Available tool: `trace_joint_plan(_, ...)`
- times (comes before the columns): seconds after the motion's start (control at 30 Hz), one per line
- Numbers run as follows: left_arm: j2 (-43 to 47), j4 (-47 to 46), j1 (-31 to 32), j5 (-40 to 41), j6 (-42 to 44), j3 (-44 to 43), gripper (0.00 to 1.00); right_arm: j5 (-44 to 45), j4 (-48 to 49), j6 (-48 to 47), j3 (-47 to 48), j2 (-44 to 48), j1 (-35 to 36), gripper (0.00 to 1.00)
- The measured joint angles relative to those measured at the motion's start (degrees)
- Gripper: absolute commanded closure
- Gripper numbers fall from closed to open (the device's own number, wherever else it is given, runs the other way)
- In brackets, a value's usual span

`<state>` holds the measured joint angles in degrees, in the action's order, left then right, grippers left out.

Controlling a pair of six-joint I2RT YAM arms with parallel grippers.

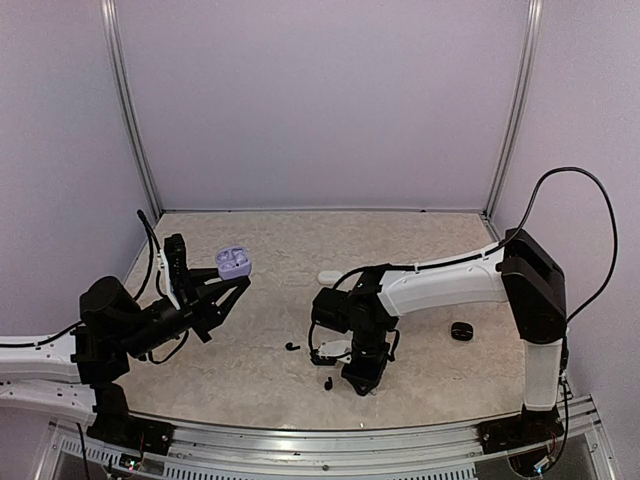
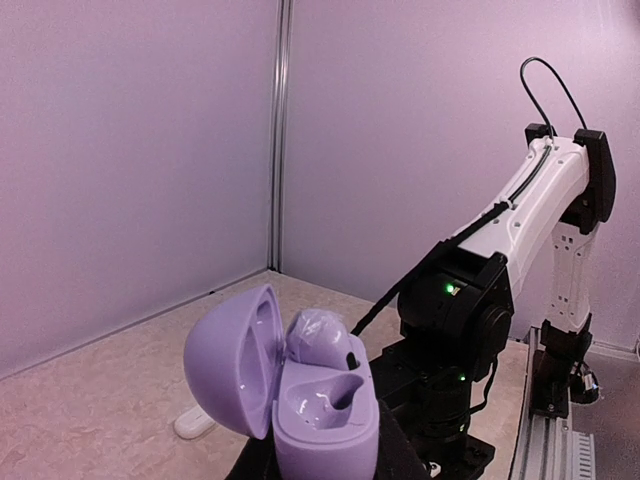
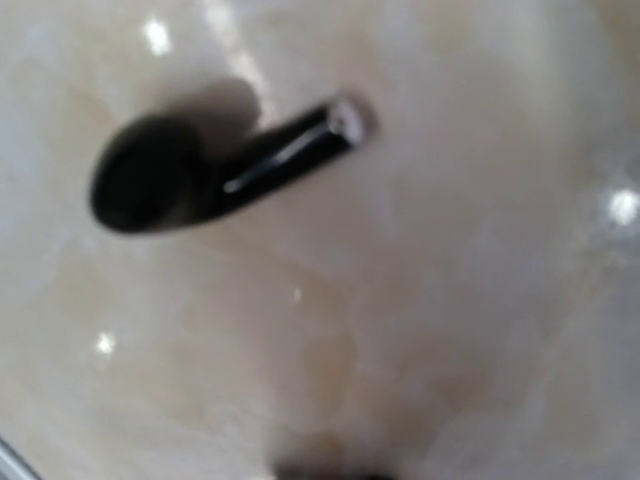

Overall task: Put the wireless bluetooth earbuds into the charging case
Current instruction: Pick up the left earbud from the center of the board, then insert the left earbud into the left side groove of the charging case.

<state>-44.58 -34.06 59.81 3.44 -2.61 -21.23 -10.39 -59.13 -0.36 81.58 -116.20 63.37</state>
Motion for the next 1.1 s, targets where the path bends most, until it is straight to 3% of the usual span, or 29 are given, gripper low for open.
trace_joint_plan(0.57, -0.7, 0.0, 0.0, 0.0, 0.0, 0.0, 1.00, 4.4, 1.2, -0.3, 4.3, 2.6, -0.2, 0.91)
trace_joint_plan(0.87, -2.2, -0.3, 0.0, -0.7, 0.1, 0.0, 1.00, 11.3, 11.0, -4.2, 8.2, 14.8, -0.2, 0.91)
trace_joint_plan(1.1, -2.8, -1.2, 0.0, -2.5, 1.3, 0.0, 1.00, 10.5, 23.0, -8.7, 7.5, 26.4, -0.4, 0.91)
